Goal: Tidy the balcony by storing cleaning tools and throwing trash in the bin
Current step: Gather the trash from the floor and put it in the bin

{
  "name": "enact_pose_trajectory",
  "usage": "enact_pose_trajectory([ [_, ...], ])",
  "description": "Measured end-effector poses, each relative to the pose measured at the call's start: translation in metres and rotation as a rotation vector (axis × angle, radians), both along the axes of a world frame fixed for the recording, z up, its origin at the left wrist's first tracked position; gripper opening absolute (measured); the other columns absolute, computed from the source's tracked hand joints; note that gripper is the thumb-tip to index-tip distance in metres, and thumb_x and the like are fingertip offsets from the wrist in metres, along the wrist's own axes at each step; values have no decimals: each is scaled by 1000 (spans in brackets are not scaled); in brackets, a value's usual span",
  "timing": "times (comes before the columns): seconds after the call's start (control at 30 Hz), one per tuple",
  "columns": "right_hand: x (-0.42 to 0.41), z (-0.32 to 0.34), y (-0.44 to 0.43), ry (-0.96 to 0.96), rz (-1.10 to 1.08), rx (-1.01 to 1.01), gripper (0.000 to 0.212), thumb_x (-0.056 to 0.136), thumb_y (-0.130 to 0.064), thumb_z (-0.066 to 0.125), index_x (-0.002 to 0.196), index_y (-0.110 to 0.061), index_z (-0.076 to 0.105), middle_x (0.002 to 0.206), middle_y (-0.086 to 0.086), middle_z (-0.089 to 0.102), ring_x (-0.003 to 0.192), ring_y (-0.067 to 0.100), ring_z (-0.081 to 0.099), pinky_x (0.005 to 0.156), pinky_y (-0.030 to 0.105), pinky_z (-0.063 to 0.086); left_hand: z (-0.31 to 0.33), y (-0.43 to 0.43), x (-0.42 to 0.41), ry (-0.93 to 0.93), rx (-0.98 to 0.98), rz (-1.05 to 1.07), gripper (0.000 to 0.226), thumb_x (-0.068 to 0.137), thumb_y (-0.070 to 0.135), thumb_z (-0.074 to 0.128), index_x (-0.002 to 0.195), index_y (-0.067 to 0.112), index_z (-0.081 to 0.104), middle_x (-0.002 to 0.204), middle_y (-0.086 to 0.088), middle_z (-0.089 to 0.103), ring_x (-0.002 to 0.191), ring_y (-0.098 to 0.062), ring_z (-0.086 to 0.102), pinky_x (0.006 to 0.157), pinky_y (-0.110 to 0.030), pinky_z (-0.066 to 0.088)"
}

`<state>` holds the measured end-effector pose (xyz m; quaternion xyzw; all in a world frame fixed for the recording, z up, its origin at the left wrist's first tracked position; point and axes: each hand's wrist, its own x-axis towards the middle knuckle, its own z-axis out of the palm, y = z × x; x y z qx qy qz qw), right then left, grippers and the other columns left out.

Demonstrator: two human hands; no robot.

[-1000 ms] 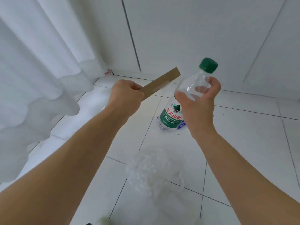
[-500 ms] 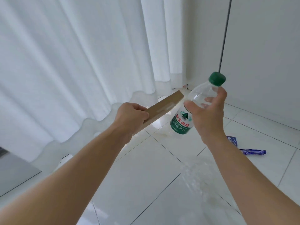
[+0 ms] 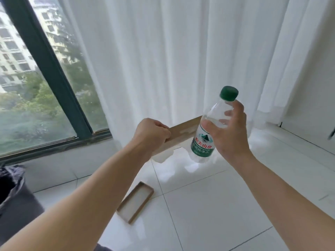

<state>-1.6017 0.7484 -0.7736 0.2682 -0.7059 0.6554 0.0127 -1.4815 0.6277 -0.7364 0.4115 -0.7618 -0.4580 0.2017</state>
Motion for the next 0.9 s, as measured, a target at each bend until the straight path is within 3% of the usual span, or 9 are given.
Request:
enact_pose_trajectory([
  [0.37, 185, 27, -231, 138, 359, 8, 65, 80, -23, 71, 132, -29, 32, 116, 1, 36, 106, 19, 50, 88, 30, 42, 5, -204, 233, 118, -69, 397, 15, 81, 4, 60, 78, 15, 71, 76, -4, 65, 69, -16, 56, 61, -24, 45],
  [0.47, 239, 22, -291, 156, 486, 45, 63, 78, -25, 73, 127, -30, 33, 117, 5, 41, 107, 24, 54, 89, 41, 49, -9, -258, 309, 100, -119, 582, 16, 77, 6, 61, 70, 18, 68, 73, -2, 66, 70, -18, 58, 63, -25, 45],
  [0.6, 299, 15, -352, 135, 622, 69, 58, 78, -23, 73, 121, -31, 35, 117, 7, 44, 102, 27, 57, 81, 55, 54, -36, -317, 396, 20, -116, 805, 14, 75, 3, 62, 80, 10, 73, 69, -3, 63, 66, -19, 56, 63, -27, 45],
  [0.77, 346, -4, -410, 138, 702, 108, 60, 78, -23, 74, 124, -26, 35, 115, 8, 44, 104, 29, 58, 86, 50, 52, -84, -384, 455, -154, -10, 873, 15, 77, -3, 60, 86, -5, 72, 89, -21, 70, 79, -30, 61, 78, -41, 54],
  [0.9, 362, -21, -436, 107, 726, 151, 61, 79, -21, 73, 128, -25, 36, 115, 7, 45, 101, 23, 56, 75, 28, 43, -119, -430, 460, -279, 29, 850, 16, 73, 0, 63, 87, 0, 71, 89, -16, 70, 84, -31, 65, 75, -37, 55],
])
